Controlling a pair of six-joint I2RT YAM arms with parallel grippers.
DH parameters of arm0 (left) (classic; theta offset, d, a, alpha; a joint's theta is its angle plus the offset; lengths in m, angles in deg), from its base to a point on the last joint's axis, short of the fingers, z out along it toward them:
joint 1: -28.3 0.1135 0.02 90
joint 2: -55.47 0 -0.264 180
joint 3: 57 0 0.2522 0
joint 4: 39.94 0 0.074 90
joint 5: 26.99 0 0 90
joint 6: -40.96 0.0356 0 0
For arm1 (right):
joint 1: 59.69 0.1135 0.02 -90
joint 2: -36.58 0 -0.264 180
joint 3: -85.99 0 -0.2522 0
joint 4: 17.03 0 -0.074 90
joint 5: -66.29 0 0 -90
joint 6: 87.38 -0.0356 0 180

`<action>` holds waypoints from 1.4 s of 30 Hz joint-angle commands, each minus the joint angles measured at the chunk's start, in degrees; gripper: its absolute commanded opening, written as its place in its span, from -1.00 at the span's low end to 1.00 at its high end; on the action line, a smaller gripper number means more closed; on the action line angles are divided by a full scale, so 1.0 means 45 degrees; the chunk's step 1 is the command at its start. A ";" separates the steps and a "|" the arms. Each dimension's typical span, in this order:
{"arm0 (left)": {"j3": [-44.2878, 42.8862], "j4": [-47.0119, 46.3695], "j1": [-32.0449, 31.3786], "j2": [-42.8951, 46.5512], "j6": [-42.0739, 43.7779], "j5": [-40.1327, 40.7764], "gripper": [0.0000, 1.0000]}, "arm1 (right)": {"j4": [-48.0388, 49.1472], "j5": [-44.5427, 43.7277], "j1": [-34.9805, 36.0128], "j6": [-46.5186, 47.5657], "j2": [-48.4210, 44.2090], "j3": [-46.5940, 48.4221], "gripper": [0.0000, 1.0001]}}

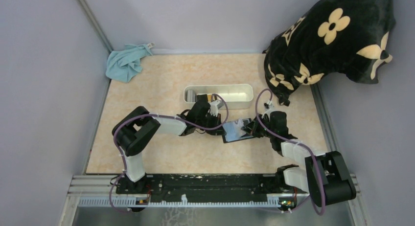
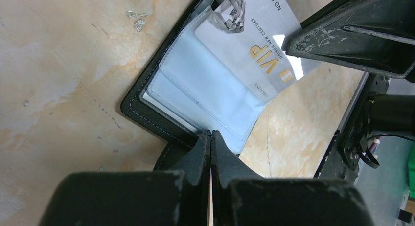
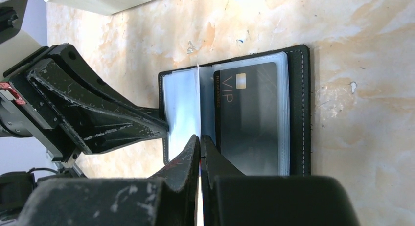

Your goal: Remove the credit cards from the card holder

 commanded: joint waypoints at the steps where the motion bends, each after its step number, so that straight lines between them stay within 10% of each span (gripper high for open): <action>1: 0.0449 0.0805 0.0082 -0.0062 0.0230 0.0584 -1.00 | -0.0131 -0.0623 -0.0077 0.0116 -0.0852 0.0034 -1.00; 13: 0.0289 0.0984 0.0111 0.1797 0.0292 0.0411 -0.07 | -0.2418 -0.2221 -0.0090 0.0295 -0.3962 0.0872 -1.00; 24: 0.1476 -0.2810 0.0537 0.4255 -0.0440 -0.1559 0.41 | 0.1008 0.1494 -0.0092 -0.1852 -0.4480 0.0648 -1.00; 42: 0.3764 -1.3229 0.1935 0.2907 -0.5512 -0.4880 0.12 | 0.6328 0.3103 0.0118 -0.5626 -0.4572 -0.0653 -1.00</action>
